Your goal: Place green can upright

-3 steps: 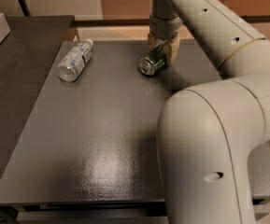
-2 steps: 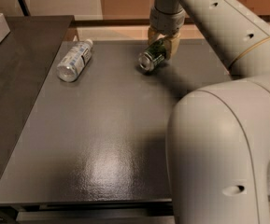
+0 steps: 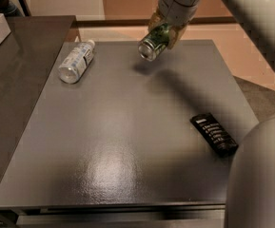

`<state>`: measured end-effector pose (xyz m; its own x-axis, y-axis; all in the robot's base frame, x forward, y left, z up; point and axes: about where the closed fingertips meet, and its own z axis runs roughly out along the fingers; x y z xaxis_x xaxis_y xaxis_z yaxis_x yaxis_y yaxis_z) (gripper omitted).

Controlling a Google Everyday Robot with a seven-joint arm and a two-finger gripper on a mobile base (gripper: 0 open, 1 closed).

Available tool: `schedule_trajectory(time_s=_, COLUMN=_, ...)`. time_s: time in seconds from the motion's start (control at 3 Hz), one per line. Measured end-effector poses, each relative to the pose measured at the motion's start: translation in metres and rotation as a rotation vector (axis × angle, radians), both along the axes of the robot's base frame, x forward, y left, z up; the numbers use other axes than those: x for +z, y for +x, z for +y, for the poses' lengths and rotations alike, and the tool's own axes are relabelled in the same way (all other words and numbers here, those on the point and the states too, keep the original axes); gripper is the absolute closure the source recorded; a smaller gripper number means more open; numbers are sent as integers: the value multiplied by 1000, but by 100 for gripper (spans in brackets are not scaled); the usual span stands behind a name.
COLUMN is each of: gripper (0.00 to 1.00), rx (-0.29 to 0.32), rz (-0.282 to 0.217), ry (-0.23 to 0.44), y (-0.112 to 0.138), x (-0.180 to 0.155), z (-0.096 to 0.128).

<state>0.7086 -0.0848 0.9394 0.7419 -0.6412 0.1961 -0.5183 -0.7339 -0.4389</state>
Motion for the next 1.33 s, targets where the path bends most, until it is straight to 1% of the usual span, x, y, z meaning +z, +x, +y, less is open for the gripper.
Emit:
schedule_trajectory(time_s=0.33, gripper=100, rx=12, rz=-30, ry=16, y=3, x=2, z=5)
schedule_trajectory(time_s=0.67, gripper=100, rx=12, rz=-27, ry=15, y=3, x=2, z=5)
schedule_trajectory(time_s=1.0, gripper=100, rx=40, rz=-95, ry=-53, y=9, x=10, z=-1)
schedule_trajectory(time_s=1.33, gripper=100, rx=136, rz=-205, ry=-163, y=13, x=23, z=-10)
